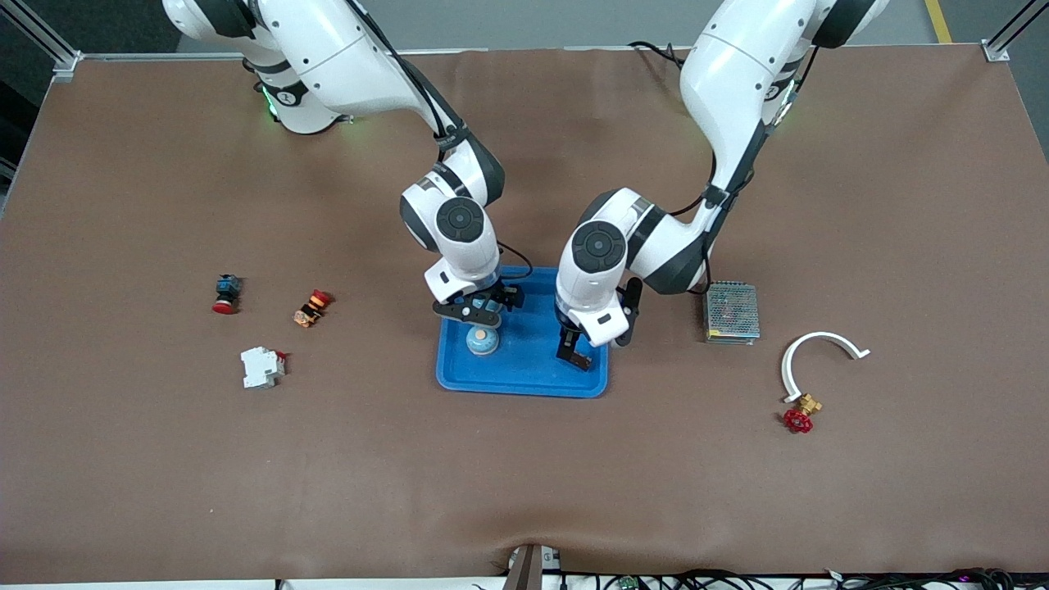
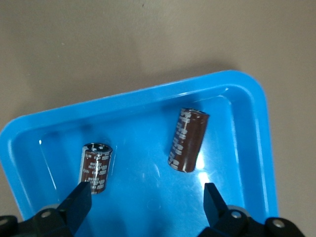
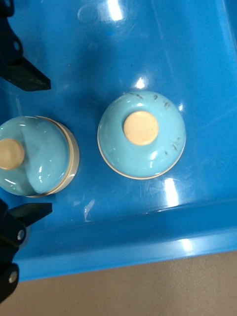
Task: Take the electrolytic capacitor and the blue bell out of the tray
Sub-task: 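Grasp the blue bell with the right gripper while the left grasps a capacitor, then carry the bell toward the white breaker while the left gripper lifts the capacitor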
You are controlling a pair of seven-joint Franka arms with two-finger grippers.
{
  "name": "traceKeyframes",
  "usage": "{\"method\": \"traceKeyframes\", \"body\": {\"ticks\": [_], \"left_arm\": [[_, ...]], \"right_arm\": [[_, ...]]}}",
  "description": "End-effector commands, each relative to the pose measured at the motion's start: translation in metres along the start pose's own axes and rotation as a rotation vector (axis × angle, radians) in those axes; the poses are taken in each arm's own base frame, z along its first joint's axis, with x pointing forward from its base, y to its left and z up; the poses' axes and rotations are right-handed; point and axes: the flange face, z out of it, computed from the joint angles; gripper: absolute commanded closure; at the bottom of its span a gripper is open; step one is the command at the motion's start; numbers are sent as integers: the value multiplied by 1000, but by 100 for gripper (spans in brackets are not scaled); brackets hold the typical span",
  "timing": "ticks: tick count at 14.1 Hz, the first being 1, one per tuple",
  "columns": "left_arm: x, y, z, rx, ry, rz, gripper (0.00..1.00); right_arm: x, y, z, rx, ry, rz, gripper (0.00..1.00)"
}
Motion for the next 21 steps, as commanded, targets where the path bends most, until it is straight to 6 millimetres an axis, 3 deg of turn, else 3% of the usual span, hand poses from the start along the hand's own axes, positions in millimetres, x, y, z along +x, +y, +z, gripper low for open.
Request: {"method": "traceKeyframes", "body": {"ticks": [1,5,7,9,15,18,21], "left_arm": [[-8,-10,10,-13,12,0,0],[-7,-27,30,6,22,2,0],[-6,-31,35,14,27,5,0],[-9,-34,37,17,28,10,0],[-10,-39,44,27,33,16,0],[-7,-43,50,33,42,21,0],[-6,-47,54,36,60,36,0]], "right_arm": [[-2,0,1,-7,18,8,0],[-1,1,2,-15,13,10,0],[-2,1,3,-18,12,4,41],[-3,0,3,-18,10,5,100],[5,0,-14,-21,4,33,100],[18,-3,-58,-96,-45,7,100],[52,22,-94,-116,-79,-59,100]]}}
